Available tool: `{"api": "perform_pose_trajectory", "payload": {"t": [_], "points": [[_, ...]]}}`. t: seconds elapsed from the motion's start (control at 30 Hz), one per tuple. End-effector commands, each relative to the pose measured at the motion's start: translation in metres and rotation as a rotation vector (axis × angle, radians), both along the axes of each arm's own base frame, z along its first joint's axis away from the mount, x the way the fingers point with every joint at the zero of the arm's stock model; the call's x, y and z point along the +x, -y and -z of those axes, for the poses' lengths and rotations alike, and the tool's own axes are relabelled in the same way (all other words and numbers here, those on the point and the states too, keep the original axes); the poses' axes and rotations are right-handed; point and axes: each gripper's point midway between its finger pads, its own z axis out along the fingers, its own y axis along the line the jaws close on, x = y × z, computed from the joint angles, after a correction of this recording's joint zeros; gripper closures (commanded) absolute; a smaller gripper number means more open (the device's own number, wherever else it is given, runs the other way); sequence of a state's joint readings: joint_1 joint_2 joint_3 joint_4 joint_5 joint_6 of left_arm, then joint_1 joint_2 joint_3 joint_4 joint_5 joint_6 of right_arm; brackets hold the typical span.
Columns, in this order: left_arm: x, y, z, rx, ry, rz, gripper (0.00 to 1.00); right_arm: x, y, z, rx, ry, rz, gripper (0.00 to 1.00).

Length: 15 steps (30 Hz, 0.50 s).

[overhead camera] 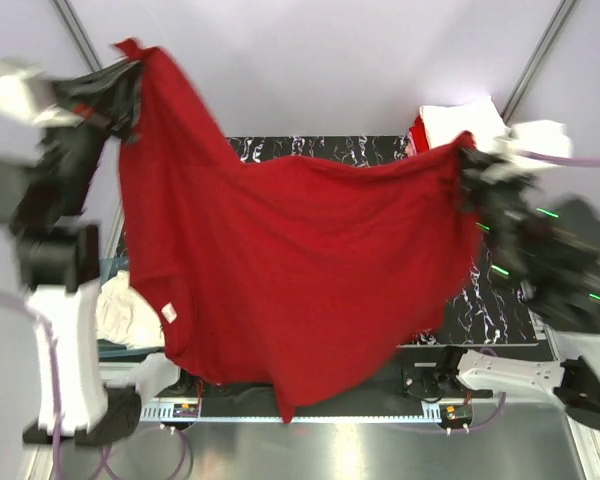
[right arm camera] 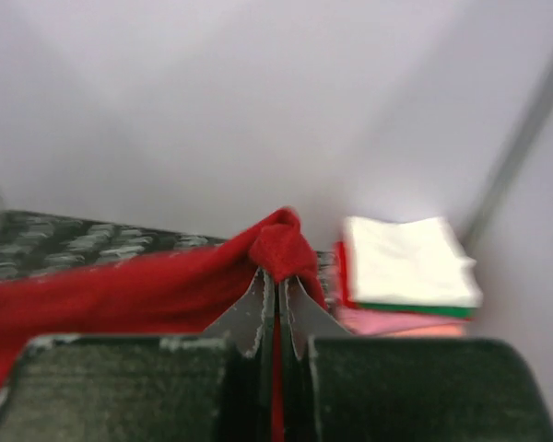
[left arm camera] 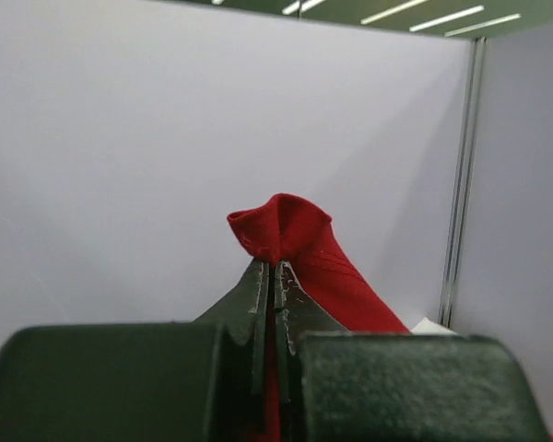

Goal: Fold and stack the t-shirts
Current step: Flatten the tshirt out

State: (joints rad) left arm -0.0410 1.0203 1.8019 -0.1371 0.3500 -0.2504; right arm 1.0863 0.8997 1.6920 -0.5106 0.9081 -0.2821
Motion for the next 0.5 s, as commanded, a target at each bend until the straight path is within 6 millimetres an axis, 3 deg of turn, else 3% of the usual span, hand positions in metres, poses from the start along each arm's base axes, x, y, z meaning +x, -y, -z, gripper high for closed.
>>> {"api": "perform_pose_trajectory", "payload": {"t": [0.0, 0.03, 0.07, 0.1, 0.13, 0.17, 0.2, 0.23, 0.27, 0.3, 0.33, 0.37, 0.4, 0.43, 0.47], "points": [[0.093, 0.015, 0.053, 0.075, -0.112, 0.055, 1.0, 0.067, -0.012, 0.035, -0.283, -0.054, 0.267, 1.0], [0.102, 0.02, 0.051, 0.093, -0.073, 0.077, 1.0, 0.089, -0.021, 0.046, -0.239, -0.083, 0.211, 1.0], [0.133, 0.022, 0.07, 0.097, -0.117, 0.086, 1.0, 0.12, -0.026, 0.072, -0.267, -0.155, 0.214, 1.0], [0.151, 0.023, 0.08, 0.1, -0.138, 0.09, 1.0, 0.141, -0.02, 0.086, -0.246, -0.197, 0.218, 1.0], [0.167, 0.022, 0.081, 0.104, -0.148, 0.089, 1.0, 0.172, 0.004, 0.102, -0.14, -0.249, 0.214, 1.0], [0.188, 0.021, 0.09, 0.107, -0.176, 0.08, 1.0, 0.206, 0.002, 0.132, -0.124, -0.328, 0.198, 1.0], [0.249, 0.016, 0.137, 0.092, -0.303, 0.061, 0.99, 0.226, 0.0, 0.151, -0.083, -0.376, 0.172, 1.0], [0.267, 0.007, 0.127, 0.065, -0.359, 0.02, 0.9, 0.245, 0.008, 0.157, -0.071, -0.393, 0.196, 1.0], [0.294, 0.005, 0.146, 0.048, -0.446, 0.025, 0.77, 0.278, 0.001, 0.205, -0.1, -0.498, 0.201, 1.0], [0.361, 0.002, 0.232, 0.022, -0.651, 0.026, 0.58, 0.293, 0.0, 0.226, -0.109, -0.548, 0.206, 1.0], [0.359, 0.01, 0.208, 0.007, -0.663, 0.08, 0.25, 0.323, -0.007, 0.252, -0.12, -0.61, 0.217, 0.9], [0.378, 0.007, 0.246, -0.05, -0.768, 0.109, 0.02, 0.324, -0.006, 0.276, -0.132, -0.708, 0.237, 0.8], [0.392, 0.004, 0.282, -0.076, -0.842, 0.116, 0.01, 0.332, -0.003, 0.29, -0.144, -0.753, 0.264, 0.67], [0.395, 0.003, 0.287, -0.086, -0.833, 0.106, 0.01, 0.348, -0.006, 0.301, -0.137, -0.78, 0.285, 0.38], [0.386, 0.0, 0.31, -0.099, -0.895, 0.083, 0.01, 0.344, -0.002, 0.313, -0.154, -0.834, 0.308, 0.24]]}}
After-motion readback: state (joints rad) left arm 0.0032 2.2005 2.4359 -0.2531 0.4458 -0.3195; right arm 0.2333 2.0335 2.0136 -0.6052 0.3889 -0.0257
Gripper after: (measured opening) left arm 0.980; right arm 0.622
